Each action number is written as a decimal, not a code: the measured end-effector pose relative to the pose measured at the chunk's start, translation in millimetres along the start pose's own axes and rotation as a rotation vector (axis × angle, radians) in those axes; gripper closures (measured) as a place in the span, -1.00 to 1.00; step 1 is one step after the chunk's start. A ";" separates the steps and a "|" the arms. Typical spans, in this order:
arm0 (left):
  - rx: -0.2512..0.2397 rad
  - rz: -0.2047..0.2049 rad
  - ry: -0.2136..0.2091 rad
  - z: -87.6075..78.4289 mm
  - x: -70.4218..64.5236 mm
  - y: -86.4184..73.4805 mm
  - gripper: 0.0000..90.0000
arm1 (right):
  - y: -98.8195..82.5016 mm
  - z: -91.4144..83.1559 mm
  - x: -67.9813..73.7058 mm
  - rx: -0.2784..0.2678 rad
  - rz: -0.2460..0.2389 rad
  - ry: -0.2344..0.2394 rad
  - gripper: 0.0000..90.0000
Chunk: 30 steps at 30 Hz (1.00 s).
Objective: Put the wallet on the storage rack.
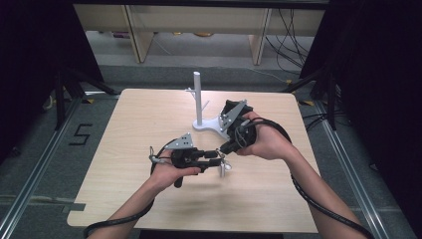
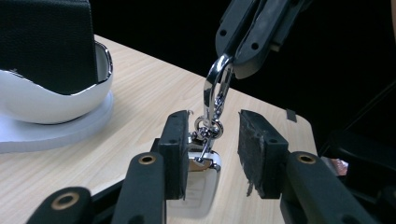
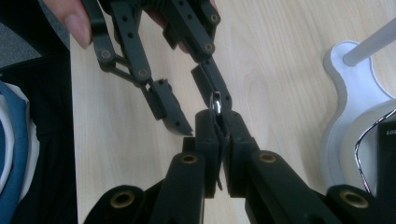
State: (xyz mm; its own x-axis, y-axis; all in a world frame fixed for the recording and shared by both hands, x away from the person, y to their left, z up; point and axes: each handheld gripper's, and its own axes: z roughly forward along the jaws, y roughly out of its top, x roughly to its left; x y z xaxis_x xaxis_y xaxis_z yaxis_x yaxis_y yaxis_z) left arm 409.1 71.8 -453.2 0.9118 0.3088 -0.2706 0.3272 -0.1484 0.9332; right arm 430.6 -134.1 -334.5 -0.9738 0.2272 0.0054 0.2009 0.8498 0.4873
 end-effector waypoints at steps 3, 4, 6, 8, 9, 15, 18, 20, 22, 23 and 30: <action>-0.015 -0.010 -0.014 2.0 0.6 -1.4 0.40 | 1.1 0.1 0.7 -0.007 0.005 -0.001 0.94; -0.017 -0.008 -0.014 2.4 0.7 -1.8 0.41 | 1.3 0.0 1.0 -0.004 0.005 0.000 0.94; -0.025 -0.006 -0.031 3.9 1.2 -2.5 0.43 | 1.9 -0.1 1.2 -0.007 0.003 0.002 0.94; -0.015 0.001 -0.021 4.0 -0.1 -2.7 0.51 | 2.6 0.8 -0.1 -0.018 -0.021 0.010 0.94; -0.012 0.009 -0.030 4.3 0.1 -2.8 0.60 | 2.7 1.1 -0.4 -0.017 -0.022 0.012 0.94; 0.036 0.015 -0.005 1.1 -2.5 -3.3 0.87 | 2.1 -0.6 0.3 -0.025 -0.002 0.012 1.00; 0.045 -0.002 -0.014 1.4 -5.2 -5.0 0.88 | 1.8 -6.2 -1.4 -0.060 0.003 0.017 1.00; 0.050 -0.007 -0.008 0.7 -7.5 -3.0 0.88 | 1.8 -7.5 -1.6 -0.059 0.002 0.012 1.00; 0.060 -0.009 0.004 -1.1 -8.8 0.2 0.88 | 1.1 -7.4 -2.4 -0.062 0.008 0.009 1.00; 0.067 -0.006 0.024 -3.0 -8.7 1.8 0.88 | 0.0 -8.2 -2.9 -0.063 0.016 0.007 1.00; 0.064 0.000 0.120 -18.8 -1.1 5.4 0.88 | -18.5 -8.5 -12.2 -0.123 0.075 -0.040 0.85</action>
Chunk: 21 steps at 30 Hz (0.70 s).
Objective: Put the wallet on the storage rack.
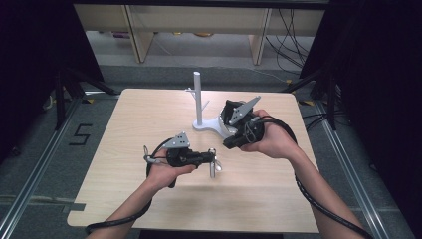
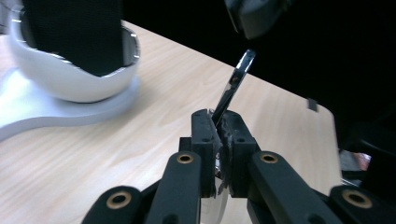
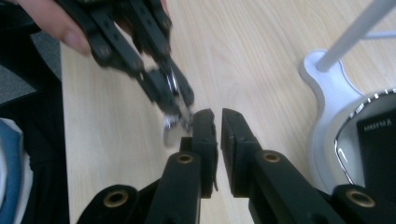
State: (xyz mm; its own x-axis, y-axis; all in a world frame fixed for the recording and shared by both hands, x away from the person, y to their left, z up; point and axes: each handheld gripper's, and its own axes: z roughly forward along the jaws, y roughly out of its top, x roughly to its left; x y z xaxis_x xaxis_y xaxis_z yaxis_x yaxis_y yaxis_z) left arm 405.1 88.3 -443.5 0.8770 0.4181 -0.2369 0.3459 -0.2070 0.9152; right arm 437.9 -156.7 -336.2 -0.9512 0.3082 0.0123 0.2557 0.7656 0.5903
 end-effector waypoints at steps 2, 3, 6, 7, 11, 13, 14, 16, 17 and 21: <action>0.001 0.007 0.033 -4.1 1.5 -0.4 0.88 | -9.3 1.7 -2.5 -0.011 0.032 -0.011 0.79; 0.007 0.009 0.050 -6.2 2.2 -0.6 0.88 | -14.2 2.2 -3.1 -0.010 0.057 -0.023 0.75; 0.006 0.000 0.090 -12.6 5.8 -1.5 0.88 | -29.3 7.2 -9.2 -0.032 0.084 -0.051 0.69; -0.002 -0.002 0.102 -14.4 7.1 -1.9 0.88 | -34.4 7.9 -10.1 -0.035 0.108 -0.060 0.68; -0.019 -0.016 0.160 -23.7 11.9 -0.5 0.88 | -51.8 11.6 -12.3 -0.064 0.139 -0.072 0.58; -0.026 -0.016 0.192 -28.2 14.9 1.3 0.88 | -59.9 11.8 -11.8 -0.076 0.163 -0.095 0.53; -0.029 -0.017 0.211 -30.7 16.5 2.2 0.88 | -64.0 12.0 -11.2 -0.073 0.180 -0.111 0.51; -0.040 -0.023 0.240 -34.5 20.0 3.7 0.88 | -72.9 13.9 -10.4 -0.108 0.210 -0.109 0.49; -0.047 -0.028 0.256 -36.0 21.7 4.2 0.88 | -77.1 13.1 -10.9 -0.099 0.212 -0.121 0.48; -0.058 -0.034 0.313 -40.5 28.9 6.0 0.88 | -95.4 18.1 -9.8 -0.146 0.253 -0.155 0.45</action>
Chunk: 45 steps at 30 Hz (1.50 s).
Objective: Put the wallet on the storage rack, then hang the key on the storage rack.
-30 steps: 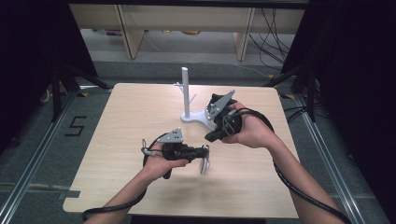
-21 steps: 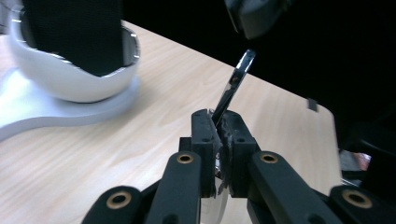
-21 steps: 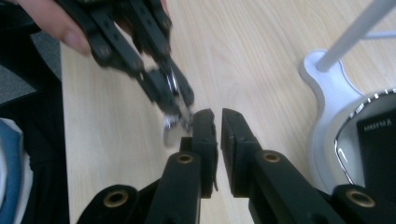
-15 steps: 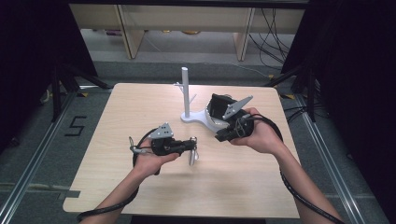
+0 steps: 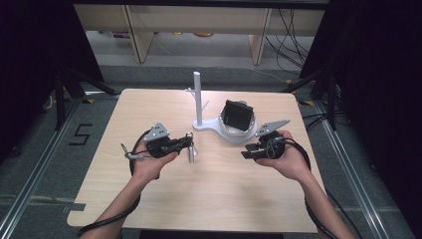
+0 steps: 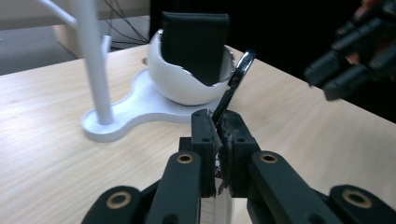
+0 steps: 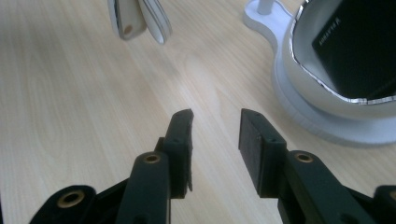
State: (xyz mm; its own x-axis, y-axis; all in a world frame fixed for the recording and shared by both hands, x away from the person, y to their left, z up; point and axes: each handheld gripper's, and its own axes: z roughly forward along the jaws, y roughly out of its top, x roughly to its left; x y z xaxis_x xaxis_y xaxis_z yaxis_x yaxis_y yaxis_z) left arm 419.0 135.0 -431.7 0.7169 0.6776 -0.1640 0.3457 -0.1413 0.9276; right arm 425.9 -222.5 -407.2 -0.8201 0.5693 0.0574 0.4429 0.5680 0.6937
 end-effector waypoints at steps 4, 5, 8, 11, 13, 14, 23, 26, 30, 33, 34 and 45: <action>-0.015 -0.008 0.052 -0.3 6.1 1.8 0.88 | -16.9 1.4 -3.6 -0.005 0.040 -0.008 0.41; -0.020 -0.008 0.065 -0.4 7.4 2.4 0.88 | -21.4 1.8 -4.0 -0.011 0.058 -0.015 0.40; -0.026 -0.014 0.089 -0.6 11.0 5.2 0.88 | -34.1 1.4 -4.9 -0.024 0.099 -0.025 0.39; -0.035 -0.021 0.116 0.6 15.3 8.6 0.88 | -46.2 -2.0 -7.4 -0.032 0.110 -0.038 0.37; -0.042 -0.029 0.133 1.5 19.1 10.6 0.88 | -54.3 -5.0 -6.5 -0.044 0.149 -0.059 0.33; -0.044 -0.032 0.143 2.0 21.0 11.6 0.88 | -58.0 -6.0 -6.3 -0.061 0.166 -0.064 0.32; -0.069 -0.049 0.216 10.6 33.3 23.5 0.88 | -84.9 -14.6 -2.1 -0.122 0.245 -0.097 0.30; -0.067 -0.038 0.250 13.1 36.2 27.3 0.88 | -88.7 -14.8 -1.7 -0.151 0.248 -0.111 0.29; -0.074 -0.038 0.289 14.1 37.4 31.1 0.88 | -91.0 -11.3 -1.9 -0.163 0.234 -0.132 0.28; -0.077 -0.043 0.321 17.0 40.7 35.3 0.88 | -91.4 -8.1 -0.5 -0.162 0.246 -0.136 0.28; -0.081 -0.044 0.332 18.5 42.0 37.0 0.88 | -91.6 -6.3 -0.8 -0.171 0.246 -0.138 0.28; -0.084 -0.049 0.437 32.2 51.3 50.9 0.88 | -94.7 -4.1 1.0 -0.166 0.227 -0.142 0.28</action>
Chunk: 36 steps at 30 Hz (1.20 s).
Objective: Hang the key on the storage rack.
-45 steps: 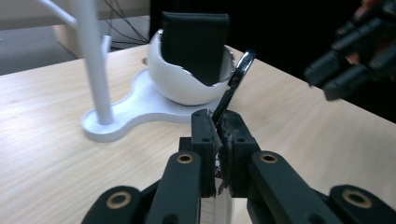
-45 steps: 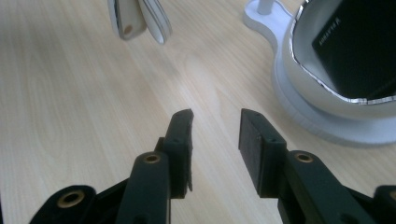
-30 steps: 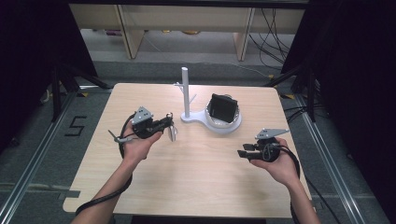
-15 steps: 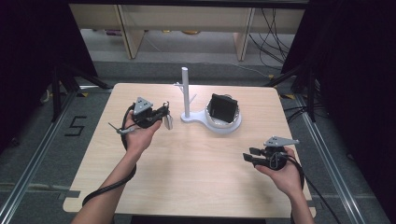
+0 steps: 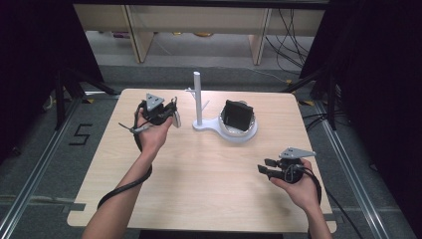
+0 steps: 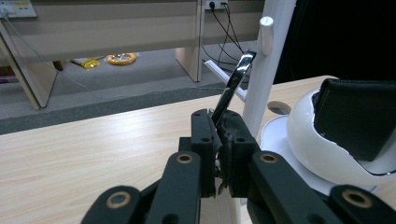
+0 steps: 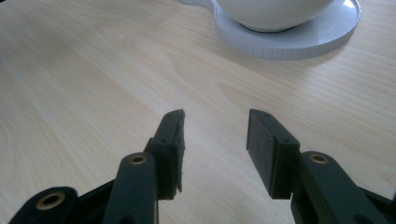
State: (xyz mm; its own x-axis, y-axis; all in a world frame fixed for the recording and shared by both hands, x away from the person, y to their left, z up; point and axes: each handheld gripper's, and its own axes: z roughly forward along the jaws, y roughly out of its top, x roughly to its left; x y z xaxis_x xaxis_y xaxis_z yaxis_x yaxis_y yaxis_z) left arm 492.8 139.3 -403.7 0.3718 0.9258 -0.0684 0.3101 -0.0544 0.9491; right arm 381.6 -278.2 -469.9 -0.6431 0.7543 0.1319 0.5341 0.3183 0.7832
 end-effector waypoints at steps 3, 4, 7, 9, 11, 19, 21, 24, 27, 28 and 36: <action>0.004 0.003 0.018 4.0 -1.3 2.2 0.88 | 1.3 -1.2 3.6 -0.002 0.020 0.008 0.28; 0.003 0.005 0.024 5.9 -1.4 3.1 0.88 | 1.8 -0.6 3.5 -0.011 0.010 0.003 0.28; 0.009 0.003 0.039 10.9 -2.1 6.1 0.88 | 3.1 0.9 5.2 -0.021 0.019 0.014 0.28; 0.010 0.005 0.042 13.4 -2.4 7.9 0.88 | 3.7 -0.1 6.1 0.001 0.015 0.010 0.28; 0.009 0.004 0.046 15.1 -2.6 9.8 0.88 | 3.3 0.7 6.4 0.000 0.010 0.010 0.28; 0.005 0.007 0.056 19.3 -5.4 14.7 0.88 | 1.6 2.0 5.6 0.002 0.010 0.012 0.28; 0.005 0.007 0.059 20.7 -6.3 16.0 0.88 | 2.0 1.8 4.4 -0.008 -0.013 0.005 0.27; 0.002 0.006 0.059 23.2 -8.6 18.1 0.88 | 2.3 1.1 6.2 0.002 0.013 0.013 0.28; 0.004 0.008 0.061 25.3 -10.3 19.3 0.88 | 2.3 1.5 3.8 0.004 -0.014 0.005 0.27; 0.005 0.011 0.063 26.1 -10.8 19.6 0.88 | 1.7 2.1 5.5 0.008 0.011 0.014 0.27; 0.008 0.015 0.069 29.0 -13.6 20.3 0.88 | 1.7 4.8 4.7 0.008 -0.007 0.026 0.27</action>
State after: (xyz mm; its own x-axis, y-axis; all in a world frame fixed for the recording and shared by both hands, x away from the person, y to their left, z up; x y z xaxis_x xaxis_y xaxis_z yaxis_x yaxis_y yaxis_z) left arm 519.4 114.8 -392.4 0.3157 0.9483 -0.0329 0.3119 -0.0710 0.9475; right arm 382.1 -271.4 -470.9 -0.6610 0.7367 0.1424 0.5339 0.3285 0.7791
